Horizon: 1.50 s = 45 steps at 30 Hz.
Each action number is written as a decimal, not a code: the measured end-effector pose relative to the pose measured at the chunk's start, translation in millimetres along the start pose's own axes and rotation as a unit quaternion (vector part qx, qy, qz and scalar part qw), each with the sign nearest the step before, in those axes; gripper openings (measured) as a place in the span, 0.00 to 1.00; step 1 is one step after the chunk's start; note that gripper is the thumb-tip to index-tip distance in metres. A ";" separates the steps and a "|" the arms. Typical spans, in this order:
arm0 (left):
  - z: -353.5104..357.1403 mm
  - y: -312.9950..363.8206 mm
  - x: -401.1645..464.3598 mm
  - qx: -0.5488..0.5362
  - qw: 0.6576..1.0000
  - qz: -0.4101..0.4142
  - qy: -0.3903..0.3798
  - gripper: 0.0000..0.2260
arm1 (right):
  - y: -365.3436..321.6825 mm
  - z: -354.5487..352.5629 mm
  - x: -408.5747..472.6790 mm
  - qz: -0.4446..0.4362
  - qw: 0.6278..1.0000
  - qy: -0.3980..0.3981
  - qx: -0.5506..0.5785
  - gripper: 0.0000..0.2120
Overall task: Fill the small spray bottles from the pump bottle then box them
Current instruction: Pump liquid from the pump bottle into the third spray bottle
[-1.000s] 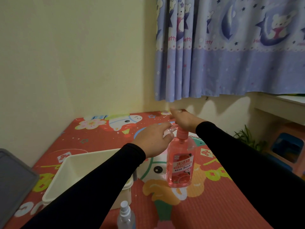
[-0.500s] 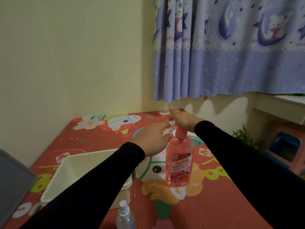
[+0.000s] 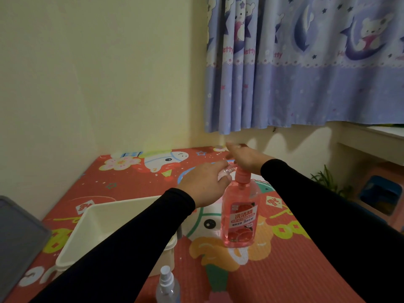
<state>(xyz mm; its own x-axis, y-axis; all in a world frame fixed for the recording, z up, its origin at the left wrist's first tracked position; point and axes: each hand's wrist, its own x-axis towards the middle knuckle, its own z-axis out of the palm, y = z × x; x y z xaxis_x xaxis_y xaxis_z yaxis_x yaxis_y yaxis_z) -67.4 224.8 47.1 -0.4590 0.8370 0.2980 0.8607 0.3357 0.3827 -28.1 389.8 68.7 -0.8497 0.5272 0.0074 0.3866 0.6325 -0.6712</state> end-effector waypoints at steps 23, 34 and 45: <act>-11.4 5.3 4.3 0.016 1.000 0.010 0.020 0.19 | -9.1 -13.6 -5.5 0.013 0.999 0.016 -0.041 0.44; -7.7 2.7 2.3 0.008 1.000 0.005 0.008 0.17 | -7.5 -10.5 -5.8 0.029 0.999 0.011 -0.045 0.47; 0.2 0.8 -1.0 0.001 1.000 -0.005 0.005 0.17 | -5.6 -0.5 -7.5 -0.008 1.000 0.008 -0.026 0.36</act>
<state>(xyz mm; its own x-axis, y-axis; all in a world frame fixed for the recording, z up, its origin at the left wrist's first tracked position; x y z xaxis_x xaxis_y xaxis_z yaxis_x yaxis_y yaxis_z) -66.3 224.3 46.9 -0.4705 0.8286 0.3034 0.8562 0.3455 0.3842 -23.7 382.5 72.8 -0.8508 0.5247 0.0301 0.3908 0.6700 -0.6312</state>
